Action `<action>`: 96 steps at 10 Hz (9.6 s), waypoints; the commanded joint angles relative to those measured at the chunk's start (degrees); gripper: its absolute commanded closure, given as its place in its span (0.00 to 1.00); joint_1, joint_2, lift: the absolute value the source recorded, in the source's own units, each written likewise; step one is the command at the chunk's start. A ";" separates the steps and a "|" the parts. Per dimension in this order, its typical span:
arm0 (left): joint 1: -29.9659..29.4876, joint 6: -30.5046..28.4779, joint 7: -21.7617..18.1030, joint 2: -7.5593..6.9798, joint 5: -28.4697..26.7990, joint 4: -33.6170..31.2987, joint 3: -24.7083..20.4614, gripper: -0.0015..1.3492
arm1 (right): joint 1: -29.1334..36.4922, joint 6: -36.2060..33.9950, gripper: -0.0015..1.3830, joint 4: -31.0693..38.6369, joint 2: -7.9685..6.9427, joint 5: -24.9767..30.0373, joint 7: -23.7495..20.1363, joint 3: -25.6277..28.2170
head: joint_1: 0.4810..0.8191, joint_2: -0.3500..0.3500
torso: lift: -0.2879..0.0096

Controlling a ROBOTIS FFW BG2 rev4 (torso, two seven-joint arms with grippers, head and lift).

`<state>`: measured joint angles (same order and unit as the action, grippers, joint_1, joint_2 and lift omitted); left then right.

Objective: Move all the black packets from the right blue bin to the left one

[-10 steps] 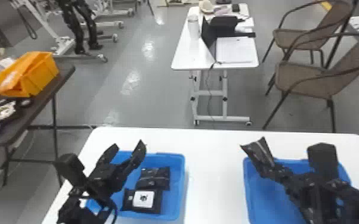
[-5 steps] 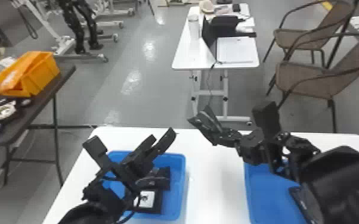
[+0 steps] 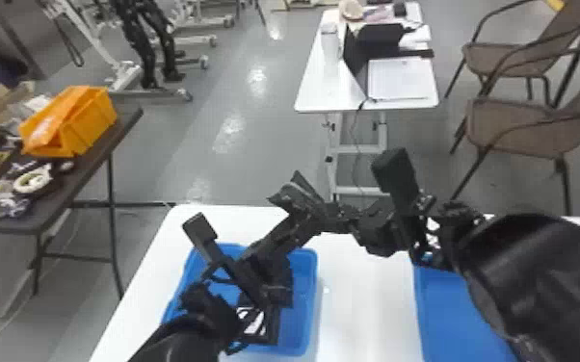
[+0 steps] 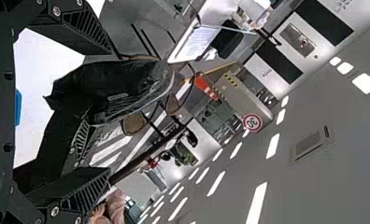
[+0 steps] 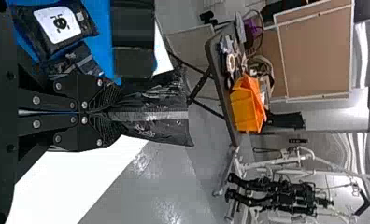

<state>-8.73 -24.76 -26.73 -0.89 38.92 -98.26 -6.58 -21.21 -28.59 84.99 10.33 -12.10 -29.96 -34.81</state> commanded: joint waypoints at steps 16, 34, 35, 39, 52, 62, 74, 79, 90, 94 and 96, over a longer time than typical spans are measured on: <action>-2.43 17.02 1.33 1.03 -16.60 2.37 -6.25 0.90 | 5.66 0.90 0.08 2.99 0.40 1.29 -1.42 6.60 | 0.63 0.94 | 0.97; -11.48 28.10 0.01 1.03 -30.48 0.88 -14.60 0.10 | 31.32 -11.84 0.18 6.77 -3.12 13.50 17.04 39.47 | 0.63 0.60 | 0.97; -11.40 28.19 0.01 1.03 -30.48 0.88 -14.60 0.10 | 30.97 -13.51 0.19 6.68 -3.21 14.12 17.04 39.38 | 0.63 0.60 | 0.97; -11.13 28.19 0.01 1.03 -30.48 0.88 -14.34 0.10 | 28.33 -17.12 0.30 2.38 -2.77 13.50 16.86 38.42 | 0.63 0.60 | 0.97; -4.72 9.82 0.36 1.03 -11.59 -3.78 -7.31 0.10 | 13.30 -3.14 0.93 11.25 -0.75 2.61 8.51 18.47 | 0.63 0.71 | 0.97; 1.70 6.39 -1.75 -0.96 4.76 1.76 1.75 0.10 | -0.58 4.33 0.93 -2.46 -0.40 -12.07 4.64 -0.69 | 0.63 0.86 | 0.97; 0.03 12.37 -0.87 0.45 1.24 2.99 -0.10 0.90 | -0.32 5.91 0.38 -5.62 -0.83 -11.72 1.39 0.10 | 0.63 0.89 | 0.97; -8.32 28.10 0.36 1.03 -25.91 2.64 -9.06 0.78 | 18.31 7.93 0.22 6.95 -4.79 -1.70 3.94 24.62 | 0.63 0.91 | 0.97; -25.02 36.18 -0.43 1.03 -35.58 -11.69 -13.19 0.11 | 54.08 24.98 0.24 28.13 -6.90 6.12 14.22 38.42 | 0.63 0.71 | 0.97; -29.41 33.28 5.46 1.03 -39.01 -16.08 -13.37 0.14 | 62.43 25.51 0.24 31.38 -10.38 11.83 17.74 41.58 | 0.63 0.70 | 0.97; -31.08 33.64 11.61 1.03 -36.99 -16.52 -10.82 0.15 | 62.35 25.77 0.24 31.20 -10.38 12.36 17.65 41.67 | 0.63 0.71 | 0.97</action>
<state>-39.55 8.74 -15.39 0.00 1.11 -114.76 -18.32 41.21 -2.92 116.33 0.18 0.18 -12.33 6.83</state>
